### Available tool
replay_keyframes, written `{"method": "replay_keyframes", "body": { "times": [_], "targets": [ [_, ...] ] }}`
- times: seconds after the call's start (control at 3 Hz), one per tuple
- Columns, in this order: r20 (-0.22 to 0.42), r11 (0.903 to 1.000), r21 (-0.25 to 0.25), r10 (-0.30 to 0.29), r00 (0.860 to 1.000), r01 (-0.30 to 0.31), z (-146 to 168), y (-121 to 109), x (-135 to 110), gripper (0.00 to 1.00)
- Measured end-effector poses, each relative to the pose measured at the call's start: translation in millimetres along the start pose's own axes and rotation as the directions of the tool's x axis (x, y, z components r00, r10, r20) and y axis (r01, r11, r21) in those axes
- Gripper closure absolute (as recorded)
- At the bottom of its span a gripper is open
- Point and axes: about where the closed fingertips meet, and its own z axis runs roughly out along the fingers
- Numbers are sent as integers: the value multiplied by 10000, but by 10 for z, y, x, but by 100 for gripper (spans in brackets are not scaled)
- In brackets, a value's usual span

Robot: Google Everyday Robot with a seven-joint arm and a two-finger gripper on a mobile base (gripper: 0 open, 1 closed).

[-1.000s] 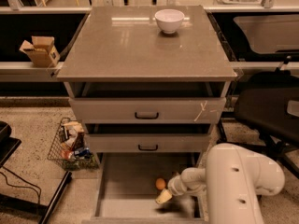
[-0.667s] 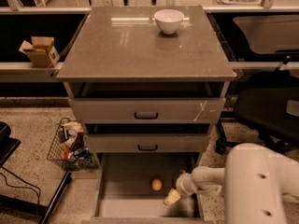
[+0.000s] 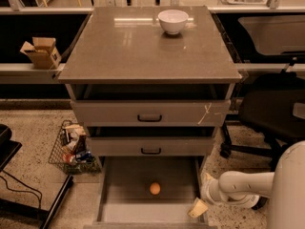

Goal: Place orange into bottom drawer

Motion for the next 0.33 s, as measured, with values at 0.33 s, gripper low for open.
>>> {"method": "replay_keyframes", "body": {
  "times": [0.33],
  "targets": [
    [-684,9990,344,-249,9973,273,-590,126,-52,0]
  ]
}}
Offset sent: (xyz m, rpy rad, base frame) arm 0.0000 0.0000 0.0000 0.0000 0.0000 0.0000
